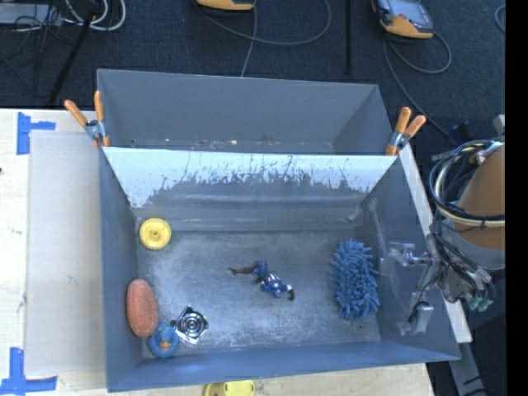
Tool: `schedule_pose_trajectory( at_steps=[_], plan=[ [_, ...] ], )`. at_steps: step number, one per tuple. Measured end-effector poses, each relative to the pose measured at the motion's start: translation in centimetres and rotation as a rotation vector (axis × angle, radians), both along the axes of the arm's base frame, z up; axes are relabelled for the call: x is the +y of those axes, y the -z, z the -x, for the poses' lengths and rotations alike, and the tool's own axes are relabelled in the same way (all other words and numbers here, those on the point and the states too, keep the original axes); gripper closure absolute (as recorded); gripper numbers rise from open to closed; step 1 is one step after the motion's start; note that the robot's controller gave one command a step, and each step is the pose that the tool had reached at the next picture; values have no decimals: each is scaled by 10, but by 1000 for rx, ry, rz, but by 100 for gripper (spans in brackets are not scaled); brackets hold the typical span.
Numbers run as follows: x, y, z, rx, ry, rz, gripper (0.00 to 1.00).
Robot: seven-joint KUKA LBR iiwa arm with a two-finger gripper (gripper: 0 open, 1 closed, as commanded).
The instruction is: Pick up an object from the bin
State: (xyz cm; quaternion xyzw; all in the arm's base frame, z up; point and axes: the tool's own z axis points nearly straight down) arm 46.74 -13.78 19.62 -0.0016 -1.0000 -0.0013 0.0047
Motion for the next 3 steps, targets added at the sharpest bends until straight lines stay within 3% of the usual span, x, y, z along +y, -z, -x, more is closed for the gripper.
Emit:
schedule_pose_trajectory(
  at_steps=[1,2,3],
  plan=[
    [1,-4,-2,-8,-4,2,0],
    [23,52,-23,-15,48,3,0],
    [21,74,-37,-10,82,3,100]
  ],
)
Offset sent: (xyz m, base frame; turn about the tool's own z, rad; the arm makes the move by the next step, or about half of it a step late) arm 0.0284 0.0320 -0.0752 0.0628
